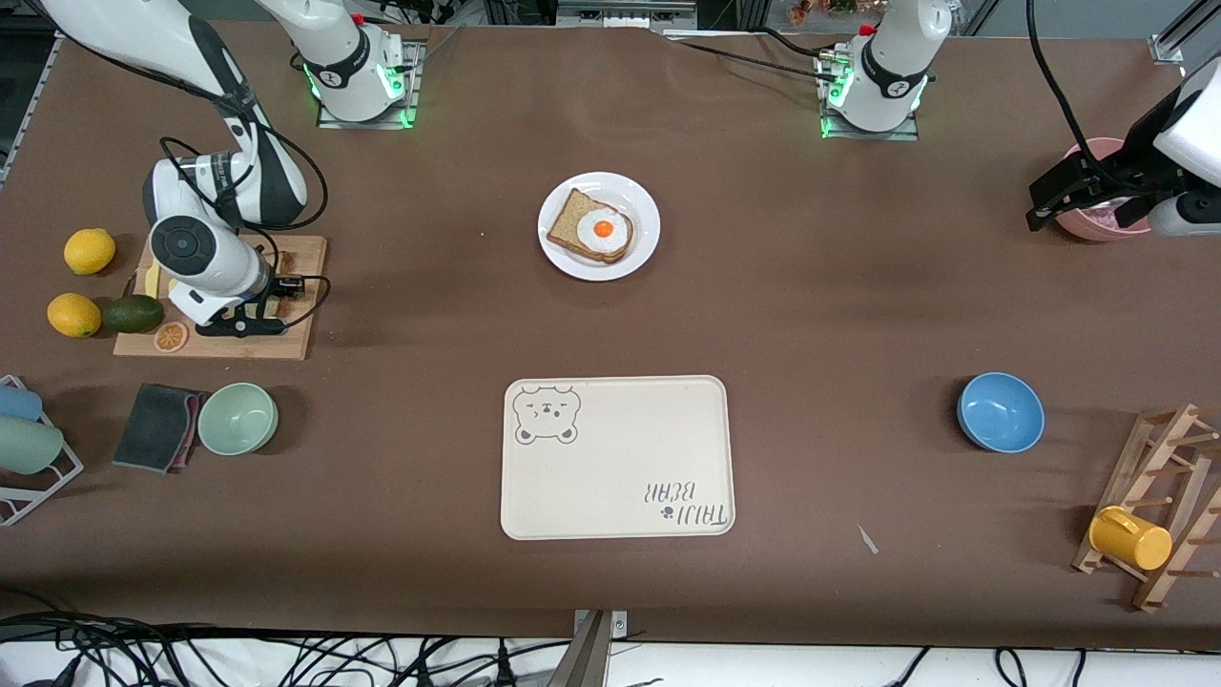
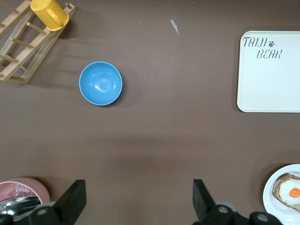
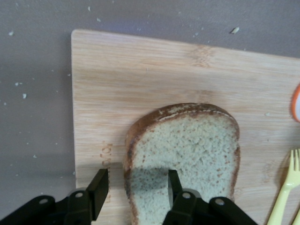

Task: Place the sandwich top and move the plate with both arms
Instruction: 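Lift the bread slice with the right gripper toward the white plate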

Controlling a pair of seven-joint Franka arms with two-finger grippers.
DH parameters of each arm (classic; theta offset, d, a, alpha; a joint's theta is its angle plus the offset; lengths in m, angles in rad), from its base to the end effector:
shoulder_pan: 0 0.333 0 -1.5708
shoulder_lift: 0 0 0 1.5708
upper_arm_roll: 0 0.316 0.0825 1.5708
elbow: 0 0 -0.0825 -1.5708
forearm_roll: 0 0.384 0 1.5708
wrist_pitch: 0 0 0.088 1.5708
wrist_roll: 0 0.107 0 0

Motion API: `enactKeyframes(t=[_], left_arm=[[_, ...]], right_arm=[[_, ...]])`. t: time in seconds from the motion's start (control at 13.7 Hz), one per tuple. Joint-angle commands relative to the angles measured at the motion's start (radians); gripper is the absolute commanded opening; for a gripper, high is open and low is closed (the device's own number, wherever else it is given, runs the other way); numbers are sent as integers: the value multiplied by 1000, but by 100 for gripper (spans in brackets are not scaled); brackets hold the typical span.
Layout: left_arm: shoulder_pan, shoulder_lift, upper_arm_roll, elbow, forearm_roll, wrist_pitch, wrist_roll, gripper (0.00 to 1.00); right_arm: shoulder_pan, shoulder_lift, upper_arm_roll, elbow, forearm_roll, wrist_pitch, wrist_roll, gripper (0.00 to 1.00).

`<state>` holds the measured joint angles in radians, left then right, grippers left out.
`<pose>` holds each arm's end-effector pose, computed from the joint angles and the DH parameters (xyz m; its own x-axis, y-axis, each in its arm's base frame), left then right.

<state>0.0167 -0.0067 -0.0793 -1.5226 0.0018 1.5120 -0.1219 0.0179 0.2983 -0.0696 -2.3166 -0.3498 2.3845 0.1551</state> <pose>0.5458 -0.0342 0.6456 0.9982 0.0594 -0.0036 0.0594 -0.9982 -0.0028 0.4970 -0.0302 0.1968 0.9738 0.0492 -0.2222 0.1011 -0.9682 0.2287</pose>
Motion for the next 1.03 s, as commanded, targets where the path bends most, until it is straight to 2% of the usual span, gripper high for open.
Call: enactKeyframes(t=[0.0,0.15,0.29,0.37,0.73,0.95], left_arm=[[-3,8,1,27,-20,-15,-2,100],[-3,8,1,27,-20,-15,-2,100],[-3,8,1,27,-20,-15,-2,100],[-3,8,1,27,-20,-15,-2,100],[-3,8,1,27,-20,-15,-2,100],[-3,8,1,27,-20,-15,-2,100]], right_arm=[[-4,5,4,-6,-23,12,26,48],[-4,12,4,-4,-34,12,24,37],[-4,18,4,-4,-40,12,24,8],[-4,21,4,-4,-55,12,24,0],[-1,24,8,17,-67,-14,21,0],[7,22,14,69,-67,-91,15,0]])
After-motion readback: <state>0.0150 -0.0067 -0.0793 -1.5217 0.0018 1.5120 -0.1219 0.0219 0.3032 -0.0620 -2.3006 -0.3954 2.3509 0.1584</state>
